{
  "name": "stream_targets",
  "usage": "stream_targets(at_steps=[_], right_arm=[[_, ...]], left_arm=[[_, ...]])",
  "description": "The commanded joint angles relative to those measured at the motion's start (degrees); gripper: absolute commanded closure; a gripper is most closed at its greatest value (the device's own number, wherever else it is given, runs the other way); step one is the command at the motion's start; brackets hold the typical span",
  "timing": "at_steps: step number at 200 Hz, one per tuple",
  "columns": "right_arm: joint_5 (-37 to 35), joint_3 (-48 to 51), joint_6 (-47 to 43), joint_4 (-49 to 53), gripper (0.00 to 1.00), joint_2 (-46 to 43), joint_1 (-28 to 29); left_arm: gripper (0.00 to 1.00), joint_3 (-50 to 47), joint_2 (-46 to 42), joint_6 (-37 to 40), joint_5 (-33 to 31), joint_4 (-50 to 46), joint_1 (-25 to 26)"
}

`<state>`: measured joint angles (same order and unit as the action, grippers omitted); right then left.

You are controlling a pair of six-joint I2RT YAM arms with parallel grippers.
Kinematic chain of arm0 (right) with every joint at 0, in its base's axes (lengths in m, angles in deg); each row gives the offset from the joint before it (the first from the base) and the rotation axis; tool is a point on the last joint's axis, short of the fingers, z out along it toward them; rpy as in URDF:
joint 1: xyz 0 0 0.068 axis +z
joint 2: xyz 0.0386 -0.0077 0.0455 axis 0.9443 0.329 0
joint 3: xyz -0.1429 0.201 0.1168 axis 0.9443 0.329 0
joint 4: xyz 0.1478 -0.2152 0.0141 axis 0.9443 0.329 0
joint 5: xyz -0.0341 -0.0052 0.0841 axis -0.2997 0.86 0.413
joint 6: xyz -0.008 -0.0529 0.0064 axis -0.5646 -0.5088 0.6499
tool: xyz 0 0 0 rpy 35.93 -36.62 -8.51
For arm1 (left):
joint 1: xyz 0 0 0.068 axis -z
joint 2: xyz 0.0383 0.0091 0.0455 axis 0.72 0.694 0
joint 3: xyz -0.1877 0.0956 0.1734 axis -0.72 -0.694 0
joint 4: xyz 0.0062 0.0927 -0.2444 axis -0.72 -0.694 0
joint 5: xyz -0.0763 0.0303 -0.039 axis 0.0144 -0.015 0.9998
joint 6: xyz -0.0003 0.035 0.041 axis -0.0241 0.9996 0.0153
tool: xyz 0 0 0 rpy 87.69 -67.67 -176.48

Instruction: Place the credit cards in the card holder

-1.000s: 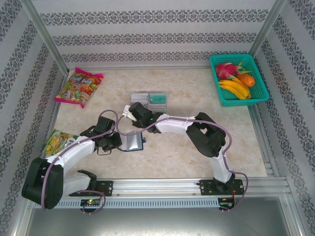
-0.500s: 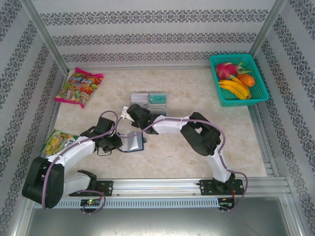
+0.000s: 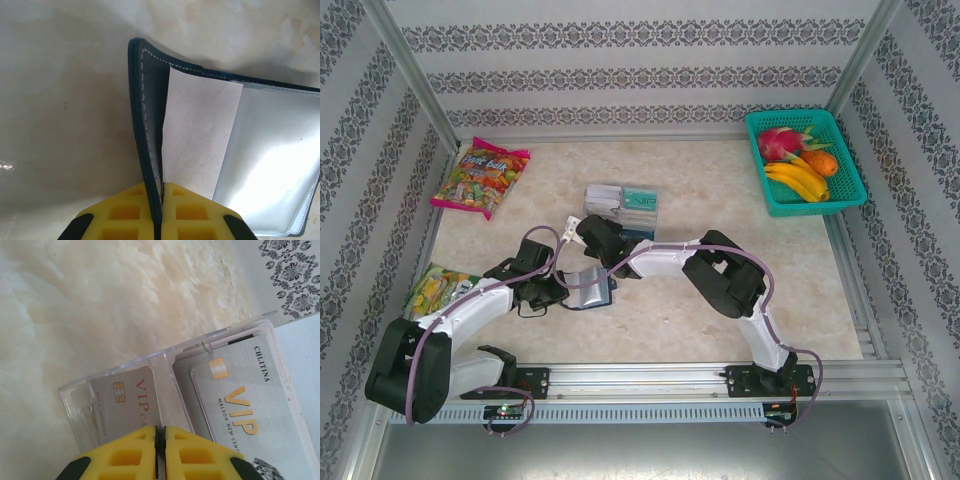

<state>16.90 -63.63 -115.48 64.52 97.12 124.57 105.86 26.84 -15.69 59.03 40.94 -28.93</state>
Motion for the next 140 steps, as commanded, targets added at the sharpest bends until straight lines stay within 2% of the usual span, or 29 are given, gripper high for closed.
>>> stream_targets(at_steps=[1,36,83,140], right_arm=[[0.9,0.8,0.7,1.8,0.93,0.4,0.1],[3.1,0.9,2.2,3.4,1.00,-0.3,-0.5],[9.1,1.4,5.5,6.5,1.00,-4.0,-1.5],[19.5,-2.4,10.8,15.7,1.00,-6.4,-5.3]], left_arm=[[1.00,-0.9,0.4,0.4,0.7,0.0,-0.4],[1.00,-0.9,0.5,0.5,0.5,0.0,-0.3],[1.00,-1.2,0.6,0.5,0.5,0.3,-0.3],[1.00,-1.4,1.0,0.3,0.6,0.9,-0.4]])
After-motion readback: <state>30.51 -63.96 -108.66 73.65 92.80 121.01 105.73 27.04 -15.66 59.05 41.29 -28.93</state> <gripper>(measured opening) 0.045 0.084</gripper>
